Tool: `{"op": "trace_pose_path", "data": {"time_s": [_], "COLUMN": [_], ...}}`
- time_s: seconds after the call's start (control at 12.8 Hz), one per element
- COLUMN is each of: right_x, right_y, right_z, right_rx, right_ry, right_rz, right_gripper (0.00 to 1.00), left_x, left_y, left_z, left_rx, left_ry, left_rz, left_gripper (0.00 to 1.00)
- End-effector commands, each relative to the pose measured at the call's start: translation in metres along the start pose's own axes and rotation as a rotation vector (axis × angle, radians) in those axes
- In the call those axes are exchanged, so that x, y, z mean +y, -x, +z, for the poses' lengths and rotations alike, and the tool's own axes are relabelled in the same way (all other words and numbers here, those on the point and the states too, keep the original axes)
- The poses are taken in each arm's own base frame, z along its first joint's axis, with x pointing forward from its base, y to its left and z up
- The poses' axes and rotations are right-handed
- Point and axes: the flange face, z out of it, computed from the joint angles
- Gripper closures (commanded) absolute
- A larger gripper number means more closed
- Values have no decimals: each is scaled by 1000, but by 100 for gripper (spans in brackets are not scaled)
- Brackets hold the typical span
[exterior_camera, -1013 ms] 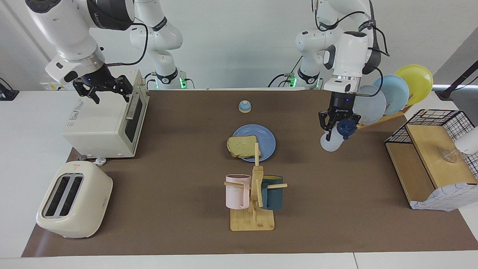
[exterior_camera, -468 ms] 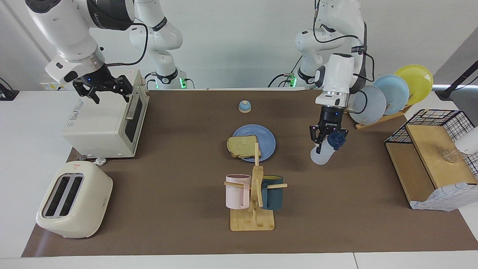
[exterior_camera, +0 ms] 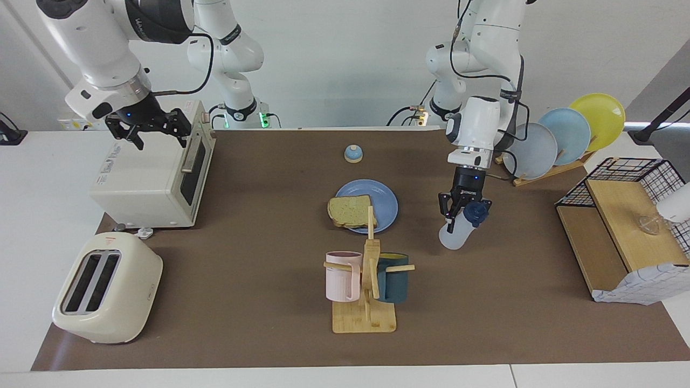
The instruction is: Put bread on plate and add seasoning
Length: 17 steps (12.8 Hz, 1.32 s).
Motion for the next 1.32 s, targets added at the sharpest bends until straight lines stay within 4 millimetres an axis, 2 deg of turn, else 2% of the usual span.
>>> {"op": "trace_pose_path", "data": {"time_s": [0.0,0.94,1.25], "right_x": [2,2,2], "right_y": [5,5,5], "right_z": [-1,-1,-1], "right_rx": [-1,-1,-4], "right_ry": [0,0,-2], "right_rz": [-11,-11,-12], "right_gripper": [0,0,0], "left_x": [2,-9,-10], "left_y": [13,32,39], "left_z": [7,22,22], "left_rx": [7,-43,-56], "left_ry": [6,0,-1], "left_rz": [16,99,100], "left_gripper": [100,100,61]}}
